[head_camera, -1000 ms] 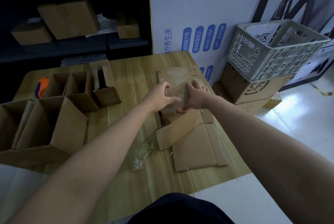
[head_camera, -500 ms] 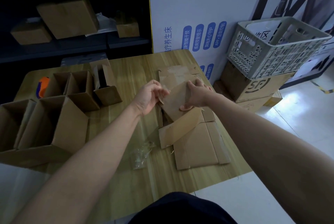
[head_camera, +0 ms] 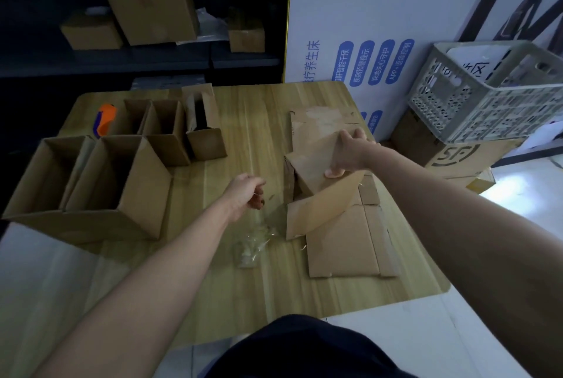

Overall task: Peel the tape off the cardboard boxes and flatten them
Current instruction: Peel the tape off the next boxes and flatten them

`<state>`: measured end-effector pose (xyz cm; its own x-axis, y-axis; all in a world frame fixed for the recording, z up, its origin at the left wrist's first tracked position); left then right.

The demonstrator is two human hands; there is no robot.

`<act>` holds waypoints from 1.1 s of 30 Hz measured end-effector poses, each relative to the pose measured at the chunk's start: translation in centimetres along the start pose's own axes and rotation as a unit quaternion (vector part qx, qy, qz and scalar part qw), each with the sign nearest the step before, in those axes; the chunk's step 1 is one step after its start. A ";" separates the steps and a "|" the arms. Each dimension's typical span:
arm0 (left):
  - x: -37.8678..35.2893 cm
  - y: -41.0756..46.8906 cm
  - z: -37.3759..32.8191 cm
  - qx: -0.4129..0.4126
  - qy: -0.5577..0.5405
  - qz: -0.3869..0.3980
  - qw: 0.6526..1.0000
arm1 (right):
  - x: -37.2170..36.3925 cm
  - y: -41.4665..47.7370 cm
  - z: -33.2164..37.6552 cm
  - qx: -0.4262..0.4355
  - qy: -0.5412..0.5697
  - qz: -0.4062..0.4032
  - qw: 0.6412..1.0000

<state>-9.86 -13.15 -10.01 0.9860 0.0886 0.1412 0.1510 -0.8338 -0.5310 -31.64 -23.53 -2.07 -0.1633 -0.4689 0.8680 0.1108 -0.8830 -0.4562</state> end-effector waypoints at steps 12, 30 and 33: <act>-2.7 0.4 -1.0 -0.057 0.282 0.058 0.956 | -2.2 -3.1 4.7 0.163 -0.178 0.102 0.965; -1.0 1.5 -5.8 -0.106 -0.240 0.013 0.965 | 5.0 -2.7 0.1 0.195 -0.035 -0.068 0.978; 1.7 2.4 -4.6 -0.084 -0.193 -0.112 0.971 | 6.7 -2.3 -1.8 0.171 0.012 -0.115 0.979</act>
<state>-8.18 -17.55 -7.24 0.8878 0.4483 -0.1037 0.3828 -0.8446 -0.3743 -34.71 -24.69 4.44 -0.2444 -0.2632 0.9332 0.3890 -0.9082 -0.1543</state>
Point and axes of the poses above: each hand's wrist, its own y-axis towards the middle knuckle, its own x-axis out of the back of the hand, z = x × y, the point moved 4 cm from there along y, towards the middle knuckle, and after that the axes turned 9 degrees about y, right-handed, at the moved point
